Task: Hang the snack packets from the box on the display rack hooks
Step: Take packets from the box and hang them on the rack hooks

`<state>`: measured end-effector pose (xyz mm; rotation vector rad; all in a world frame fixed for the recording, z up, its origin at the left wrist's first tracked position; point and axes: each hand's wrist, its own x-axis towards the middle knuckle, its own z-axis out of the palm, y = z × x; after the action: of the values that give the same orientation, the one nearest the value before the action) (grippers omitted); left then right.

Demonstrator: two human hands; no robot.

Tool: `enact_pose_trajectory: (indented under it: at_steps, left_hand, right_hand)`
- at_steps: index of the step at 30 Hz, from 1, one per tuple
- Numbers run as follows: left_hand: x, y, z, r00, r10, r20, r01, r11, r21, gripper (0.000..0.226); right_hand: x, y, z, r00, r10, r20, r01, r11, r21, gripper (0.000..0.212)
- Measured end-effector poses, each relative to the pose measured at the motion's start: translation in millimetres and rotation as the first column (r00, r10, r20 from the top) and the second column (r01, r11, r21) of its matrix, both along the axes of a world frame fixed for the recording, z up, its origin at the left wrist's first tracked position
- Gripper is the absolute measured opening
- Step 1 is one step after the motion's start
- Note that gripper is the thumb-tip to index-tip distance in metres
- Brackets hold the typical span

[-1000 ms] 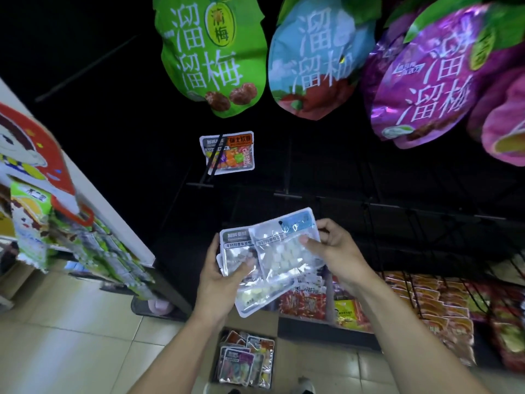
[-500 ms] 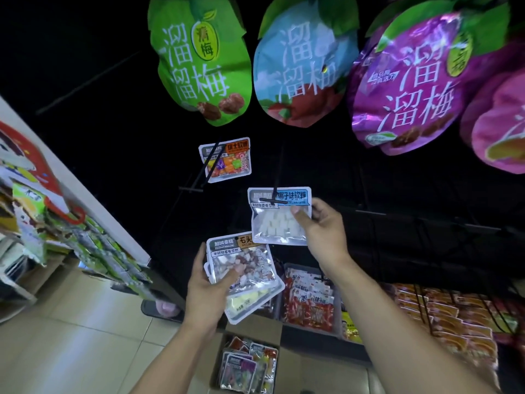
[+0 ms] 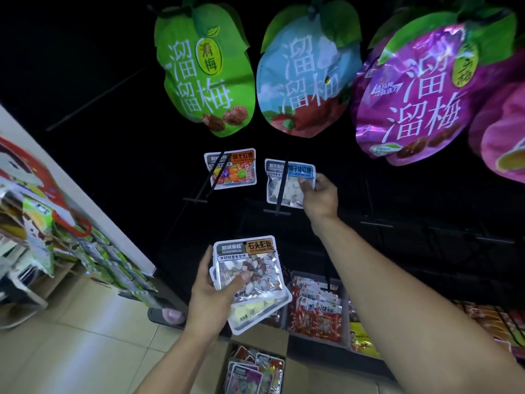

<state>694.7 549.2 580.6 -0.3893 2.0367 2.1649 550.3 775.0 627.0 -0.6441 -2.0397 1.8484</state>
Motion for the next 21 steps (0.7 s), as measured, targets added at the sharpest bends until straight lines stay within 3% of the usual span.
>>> enact_pose_trajectory:
  at_steps: [6,7,11,16,18,21]
  left_hand:
    - [-7,-7,9,0.999,-0.03,-0.011,0.03,0.999,-0.014,0.096]
    - [-9,-8,9,0.999,-0.039,-0.008,0.039,0.999,-0.014,0.097]
    - [-15,-7,9,0.998,-0.065,-0.012,0.065,0.998,-0.004,0.097]
    - [-20,2,9,0.996,-0.084,-0.014,0.085,0.994,0.063,0.102]
    - [-21,7,6,0.994,-0.111,-0.008,0.112,0.99,0.089,0.098]
    - [-22,15,4,0.986,-0.168,0.009,0.166,0.981,0.102,0.092]
  right_hand:
    - [-29,6,-9,1.0,-0.017,0.023,0.017,1.0,0.001,0.009]
    - [-30,7,-11,0.999,-0.026,0.035,0.026,1.0,0.009,0.014]
    - [10,5,-12,0.988,-0.002,0.156,0.007,1.0,-0.03,0.066]
    - [107,-23,-8,0.841,0.356,0.406,-0.327,0.934,-0.142,0.053]
    - [125,-30,-14,0.832,0.357,0.424,-0.343,0.933,-0.112,0.052]
    - [136,-28,-20,0.886,0.263,0.382,-0.225,0.964,-0.143,0.046]
